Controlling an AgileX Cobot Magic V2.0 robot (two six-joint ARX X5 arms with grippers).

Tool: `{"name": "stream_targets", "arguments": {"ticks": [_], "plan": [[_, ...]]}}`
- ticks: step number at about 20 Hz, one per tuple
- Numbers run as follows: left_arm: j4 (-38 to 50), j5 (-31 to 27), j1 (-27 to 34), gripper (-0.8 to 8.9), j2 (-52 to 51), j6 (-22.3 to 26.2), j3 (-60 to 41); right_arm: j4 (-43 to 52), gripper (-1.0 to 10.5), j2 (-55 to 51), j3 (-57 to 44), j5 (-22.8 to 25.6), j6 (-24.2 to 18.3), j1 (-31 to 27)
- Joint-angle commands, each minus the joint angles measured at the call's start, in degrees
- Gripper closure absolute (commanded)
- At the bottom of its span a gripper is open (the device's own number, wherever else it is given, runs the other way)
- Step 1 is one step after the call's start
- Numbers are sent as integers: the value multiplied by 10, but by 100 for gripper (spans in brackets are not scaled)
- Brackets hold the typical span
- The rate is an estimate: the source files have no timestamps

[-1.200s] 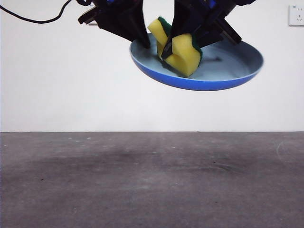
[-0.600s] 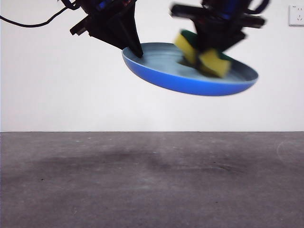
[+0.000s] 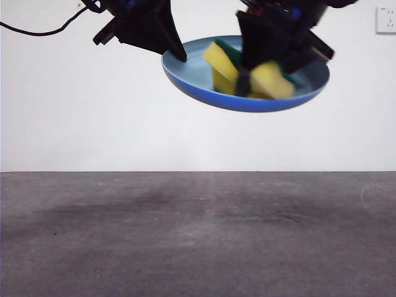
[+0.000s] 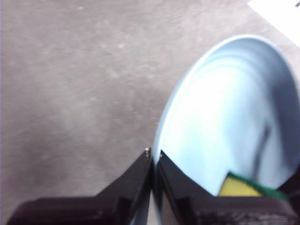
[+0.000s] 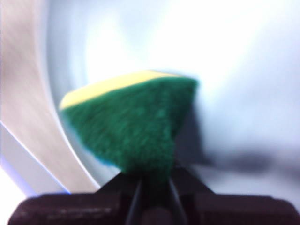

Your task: Pick up the plate,pick up the cloth,clean the plate with the cloth

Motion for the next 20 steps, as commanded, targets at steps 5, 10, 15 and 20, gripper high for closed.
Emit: {"name": "stream_targets", "arguments": {"ticks": [5,10,15,20], "plan": [[-36,82,17,821,0,-20,1,23,962,1,-2,314,-8,-1],[-45,85,16,821,0,-18,1,137,962,1,-2,303,-8,-2],[-17,86,21,821,0,-28,1,212,963,6,-2,135,12,-1],[38,81,44,821,0,-77,1,200,962,39,-2,40,35,22]]}}
